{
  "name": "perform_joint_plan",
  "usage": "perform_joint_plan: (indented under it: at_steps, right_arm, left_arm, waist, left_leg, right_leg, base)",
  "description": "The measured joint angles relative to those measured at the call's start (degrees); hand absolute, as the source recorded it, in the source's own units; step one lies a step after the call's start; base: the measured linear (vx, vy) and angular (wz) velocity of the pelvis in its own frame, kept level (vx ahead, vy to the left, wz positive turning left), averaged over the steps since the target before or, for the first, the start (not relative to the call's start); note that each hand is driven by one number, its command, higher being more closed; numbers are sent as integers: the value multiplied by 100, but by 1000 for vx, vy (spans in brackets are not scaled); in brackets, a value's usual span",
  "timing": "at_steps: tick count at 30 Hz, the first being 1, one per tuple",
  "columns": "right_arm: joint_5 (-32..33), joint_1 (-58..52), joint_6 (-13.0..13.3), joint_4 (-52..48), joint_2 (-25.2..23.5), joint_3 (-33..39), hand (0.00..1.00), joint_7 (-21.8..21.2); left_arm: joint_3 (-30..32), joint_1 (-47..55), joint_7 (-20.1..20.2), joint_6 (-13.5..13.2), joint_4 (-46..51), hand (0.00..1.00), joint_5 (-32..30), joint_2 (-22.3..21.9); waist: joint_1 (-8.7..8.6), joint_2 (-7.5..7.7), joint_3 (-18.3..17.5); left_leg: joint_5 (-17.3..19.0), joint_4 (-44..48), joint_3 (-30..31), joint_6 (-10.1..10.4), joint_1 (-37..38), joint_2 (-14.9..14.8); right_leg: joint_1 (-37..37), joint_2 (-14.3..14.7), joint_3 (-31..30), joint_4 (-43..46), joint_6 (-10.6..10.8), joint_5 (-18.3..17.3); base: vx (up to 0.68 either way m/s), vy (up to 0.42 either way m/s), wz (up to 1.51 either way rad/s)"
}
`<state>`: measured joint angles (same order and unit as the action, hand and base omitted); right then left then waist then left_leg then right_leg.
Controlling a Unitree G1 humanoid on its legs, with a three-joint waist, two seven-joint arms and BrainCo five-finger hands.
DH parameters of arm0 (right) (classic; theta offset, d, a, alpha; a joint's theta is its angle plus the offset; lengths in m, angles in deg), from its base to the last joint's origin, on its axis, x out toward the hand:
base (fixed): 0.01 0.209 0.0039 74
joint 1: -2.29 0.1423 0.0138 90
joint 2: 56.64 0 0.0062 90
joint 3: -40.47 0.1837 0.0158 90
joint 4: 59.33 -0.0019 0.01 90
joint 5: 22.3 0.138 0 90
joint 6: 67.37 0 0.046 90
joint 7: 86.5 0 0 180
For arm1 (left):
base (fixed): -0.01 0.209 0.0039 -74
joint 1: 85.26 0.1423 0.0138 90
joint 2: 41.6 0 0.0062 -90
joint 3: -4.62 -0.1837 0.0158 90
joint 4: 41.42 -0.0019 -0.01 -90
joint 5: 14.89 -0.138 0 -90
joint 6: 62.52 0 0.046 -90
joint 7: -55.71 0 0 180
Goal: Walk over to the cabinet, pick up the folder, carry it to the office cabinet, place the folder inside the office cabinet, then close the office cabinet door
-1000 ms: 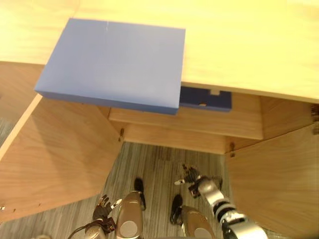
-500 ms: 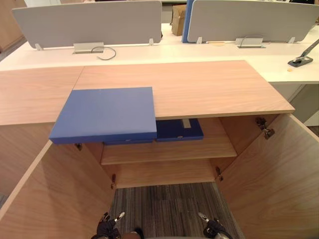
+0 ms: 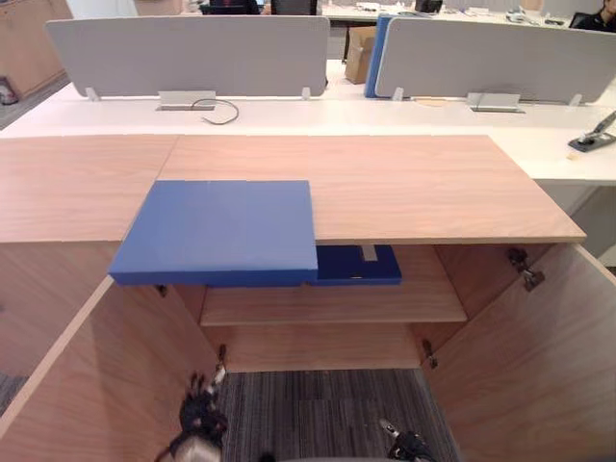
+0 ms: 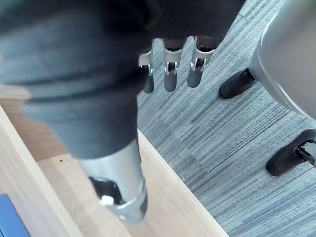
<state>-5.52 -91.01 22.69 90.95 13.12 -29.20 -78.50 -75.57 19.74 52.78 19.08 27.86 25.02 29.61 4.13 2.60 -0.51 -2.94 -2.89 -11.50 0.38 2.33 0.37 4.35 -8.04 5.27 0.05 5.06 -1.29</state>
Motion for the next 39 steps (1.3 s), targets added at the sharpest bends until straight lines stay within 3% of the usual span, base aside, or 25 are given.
perform_joint_plan:
  at_steps: [3,8,14,20,26,29,34,37,39]
  right_arm:
    - [-111,-74,-64,23,65,-421,0,-7]
    - [-226,-96,-82,81,71,-468,0,-44]
    - [-213,-91,-63,243,88,-394,0,-75]
    - [15,-71,-37,243,49,-343,0,-75]
    - [65,-40,-68,257,-37,-170,0,-71]
    - [132,-38,-72,260,-37,-177,0,-70]
    - [225,-39,-58,310,-36,-186,0,-5]
    - [127,-9,5,435,-32,-155,0,9]
    - [-11,48,16,574,-24,-115,0,9]
  left_arm:
    - [-290,245,-52,-16,1610,0,96,-24]
    - [-32,301,-274,-116,2897,0,-135,-37]
    - [346,401,-1035,-239,4265,0,-1649,-55]
    - [730,465,-1770,-327,5072,0,-2843,-69]
    - [967,614,-2019,-322,5220,0,-3169,-107]
    - [965,637,-2183,-258,5377,0,-3650,-112]
    - [451,603,-2789,-97,5928,0,-6064,39]
    - [-22,370,-3029,-98,6092,0,-7225,658]
    - [-318,187,-3059,-108,6084,0,-7647,1115]
  waist:
    - [9,-20,-80]
    - [10,-48,-181]
    - [148,-23,-228]
    - [185,9,-202]
    - [227,135,-150]
    - [239,173,-129]
    - [256,221,-110]
    - [261,250,-153]
    - [254,277,-140]
  left_leg:
    - [6,-73,97,-22,171,46]
    - [42,-76,276,-4,185,23]
    - [-9,-232,857,-13,189,23]
    - [-152,-238,1241,-14,156,69]
    - [-306,-240,1491,-36,23,202]
    - [-363,-239,1547,-45,-26,223]
    - [-380,-238,1559,-64,-50,281]
    - [-383,-236,1586,-57,-237,286]
    - [-391,-232,1601,-46,-269,280]
  right_leg:
    - [162,-54,133,65,30,19]
    - [224,-60,417,168,29,18]
    - [336,27,804,126,30,16]
    - [494,29,1166,59,41,1]
    - [490,-74,1437,74,72,-140]
    - [465,-91,1505,81,86,-153]
    - [448,-141,1504,87,97,-197]
    - [282,-130,1485,49,114,-207]
    - [255,-106,1465,24,86,-187]
  base:
    - [16,45,15]
    - [-25,3,18]
    - [-19,-56,24]
    - [-34,-30,30]
    - [-57,10,24]
    - [-49,28,15]
    - [-32,33,2]
    - [-5,8,1]
    - [12,0,-3]
